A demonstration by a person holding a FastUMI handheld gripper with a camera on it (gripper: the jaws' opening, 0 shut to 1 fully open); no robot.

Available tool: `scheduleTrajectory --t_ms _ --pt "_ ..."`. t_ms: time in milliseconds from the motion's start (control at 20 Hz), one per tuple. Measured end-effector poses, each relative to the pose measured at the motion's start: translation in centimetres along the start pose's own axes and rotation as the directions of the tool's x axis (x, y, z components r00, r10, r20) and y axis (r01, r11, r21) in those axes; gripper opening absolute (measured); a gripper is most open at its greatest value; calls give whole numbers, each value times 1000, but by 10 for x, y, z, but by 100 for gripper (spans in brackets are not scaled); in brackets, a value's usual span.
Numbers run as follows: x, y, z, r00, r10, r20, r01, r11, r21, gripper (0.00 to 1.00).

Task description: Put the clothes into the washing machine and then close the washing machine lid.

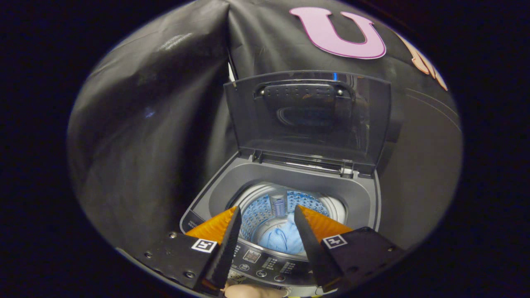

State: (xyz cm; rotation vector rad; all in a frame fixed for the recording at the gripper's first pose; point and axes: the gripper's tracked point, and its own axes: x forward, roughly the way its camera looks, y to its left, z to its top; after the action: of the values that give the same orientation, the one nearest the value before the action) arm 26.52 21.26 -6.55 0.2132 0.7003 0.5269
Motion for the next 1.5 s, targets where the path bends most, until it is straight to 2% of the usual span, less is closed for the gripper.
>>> scheduleTrajectory --t_ms 100,300,500,750,950,1250,1500 --pt "-14 1 10 997 0 80 1 1000 -13 81" --pt "-47 1 47 971 -36 237 59 994 -93 84" --pt "-83 2 87 913 -50 404 104 988 -113 87" --pt "-126 7 124 823 -77 563 178 976 -126 94" --pt "-154 14 137 770 -82 633 197 974 -114 95" --pt "-165 13 143 710 -108 696 280 950 -138 96" --pt "-166 12 144 708 -117 696 272 955 -116 96"
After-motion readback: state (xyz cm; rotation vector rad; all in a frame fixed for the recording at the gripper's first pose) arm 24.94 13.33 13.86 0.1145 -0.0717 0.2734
